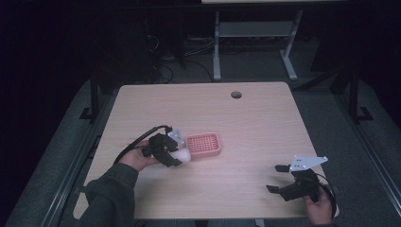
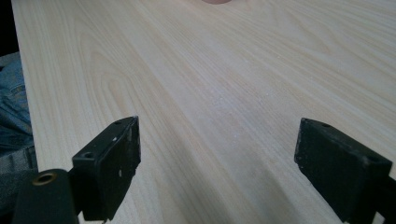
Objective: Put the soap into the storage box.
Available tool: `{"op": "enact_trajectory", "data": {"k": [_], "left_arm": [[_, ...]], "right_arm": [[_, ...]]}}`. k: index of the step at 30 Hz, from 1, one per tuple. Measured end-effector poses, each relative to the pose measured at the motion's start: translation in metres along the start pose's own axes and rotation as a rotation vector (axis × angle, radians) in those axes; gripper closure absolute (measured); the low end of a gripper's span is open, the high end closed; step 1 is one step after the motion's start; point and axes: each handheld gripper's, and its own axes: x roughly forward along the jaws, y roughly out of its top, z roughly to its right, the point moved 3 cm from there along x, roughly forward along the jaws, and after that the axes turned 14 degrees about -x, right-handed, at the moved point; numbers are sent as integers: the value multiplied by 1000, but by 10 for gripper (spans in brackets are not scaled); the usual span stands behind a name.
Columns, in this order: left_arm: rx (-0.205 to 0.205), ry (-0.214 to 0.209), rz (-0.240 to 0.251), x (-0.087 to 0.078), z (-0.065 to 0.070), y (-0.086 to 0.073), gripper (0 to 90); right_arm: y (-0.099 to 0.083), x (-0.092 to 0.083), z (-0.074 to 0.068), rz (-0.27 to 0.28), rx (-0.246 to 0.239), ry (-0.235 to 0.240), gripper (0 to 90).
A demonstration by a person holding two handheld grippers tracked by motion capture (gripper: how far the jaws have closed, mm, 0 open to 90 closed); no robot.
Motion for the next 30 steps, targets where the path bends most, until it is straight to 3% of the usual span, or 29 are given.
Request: {"op": "enact_trajectory", "data": {"k": [30], "left_arm": [[41,0,-27,4,-2,40,493]], "right_arm": [[0,-2,1,8,-4,2,142]]}}
